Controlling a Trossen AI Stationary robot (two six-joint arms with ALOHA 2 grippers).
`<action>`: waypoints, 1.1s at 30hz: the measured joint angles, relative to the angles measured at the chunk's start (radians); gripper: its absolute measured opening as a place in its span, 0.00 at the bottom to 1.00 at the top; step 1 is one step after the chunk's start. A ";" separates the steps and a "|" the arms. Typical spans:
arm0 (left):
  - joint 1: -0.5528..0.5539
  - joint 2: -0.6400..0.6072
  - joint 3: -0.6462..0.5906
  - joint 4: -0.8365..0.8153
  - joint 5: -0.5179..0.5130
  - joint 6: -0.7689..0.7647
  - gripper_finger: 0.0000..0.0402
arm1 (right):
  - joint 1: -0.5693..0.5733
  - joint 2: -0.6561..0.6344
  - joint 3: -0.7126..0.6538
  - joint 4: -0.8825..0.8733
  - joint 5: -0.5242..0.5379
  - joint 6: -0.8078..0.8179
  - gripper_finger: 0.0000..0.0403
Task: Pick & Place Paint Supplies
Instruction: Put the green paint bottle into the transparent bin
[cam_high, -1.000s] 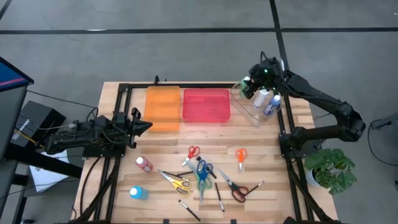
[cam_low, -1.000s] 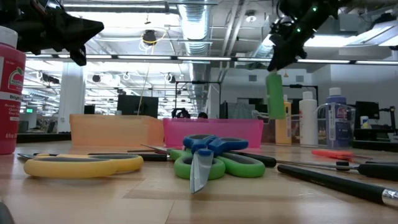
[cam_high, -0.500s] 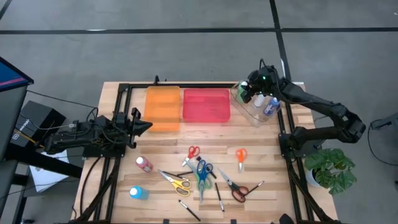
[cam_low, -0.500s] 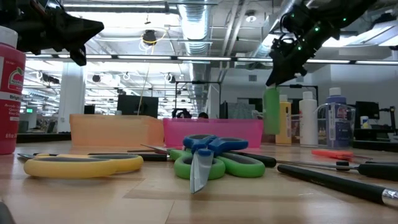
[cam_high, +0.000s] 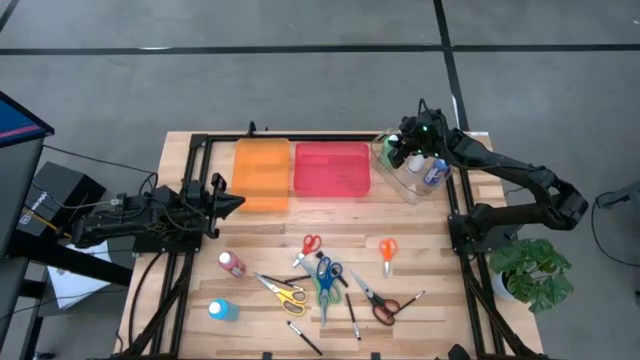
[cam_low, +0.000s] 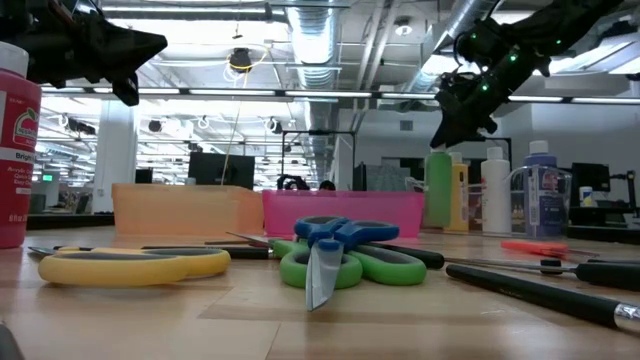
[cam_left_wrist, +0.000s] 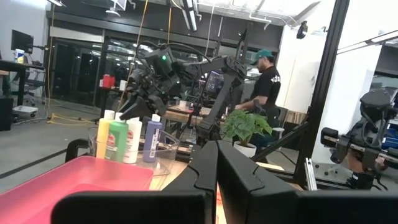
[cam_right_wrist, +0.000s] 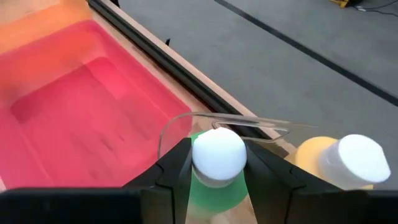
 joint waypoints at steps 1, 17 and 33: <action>0.000 0.000 0.000 0.000 0.000 0.000 0.00 | 0.000 0.000 0.000 0.001 0.000 0.000 0.31; 0.000 0.000 0.000 0.000 0.000 0.000 0.00 | -0.001 0.080 0.006 0.050 0.001 0.010 0.31; 0.000 0.000 0.000 0.000 0.000 0.000 0.00 | 0.007 0.082 0.000 0.054 0.001 0.021 0.45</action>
